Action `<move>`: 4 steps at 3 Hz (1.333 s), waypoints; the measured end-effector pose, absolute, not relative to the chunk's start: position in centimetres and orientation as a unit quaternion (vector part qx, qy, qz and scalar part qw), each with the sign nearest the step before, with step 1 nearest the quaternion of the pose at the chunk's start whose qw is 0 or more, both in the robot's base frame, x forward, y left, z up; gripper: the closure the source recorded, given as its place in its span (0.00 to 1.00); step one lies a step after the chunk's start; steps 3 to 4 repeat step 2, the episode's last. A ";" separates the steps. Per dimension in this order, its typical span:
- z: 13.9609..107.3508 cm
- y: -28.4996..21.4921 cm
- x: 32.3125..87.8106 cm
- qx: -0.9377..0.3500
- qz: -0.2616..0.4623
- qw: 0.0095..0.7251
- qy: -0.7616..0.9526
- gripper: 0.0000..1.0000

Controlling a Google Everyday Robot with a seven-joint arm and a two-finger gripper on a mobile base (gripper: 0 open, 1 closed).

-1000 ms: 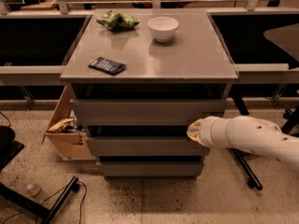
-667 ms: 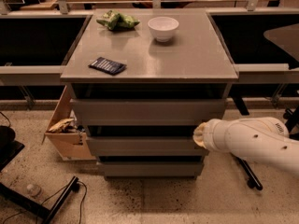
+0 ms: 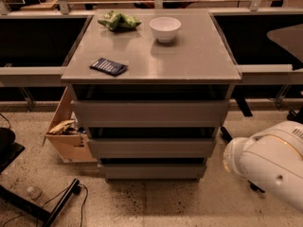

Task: Close top drawer

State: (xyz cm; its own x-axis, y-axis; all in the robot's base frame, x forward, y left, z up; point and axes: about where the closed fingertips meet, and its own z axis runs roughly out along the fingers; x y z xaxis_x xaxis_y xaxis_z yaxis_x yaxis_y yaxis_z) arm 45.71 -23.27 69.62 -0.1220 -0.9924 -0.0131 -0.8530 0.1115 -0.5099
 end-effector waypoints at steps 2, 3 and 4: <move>81.8 -24.8 38.2 -0.491 -0.265 0.212 0.802 1.00; 81.8 -24.8 38.2 -0.491 -0.265 0.212 0.802 1.00; 81.8 -24.8 38.2 -0.491 -0.265 0.212 0.802 1.00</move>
Offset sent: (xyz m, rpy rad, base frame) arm -0.1049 -0.0248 0.2141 0.0844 -0.3457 -0.5290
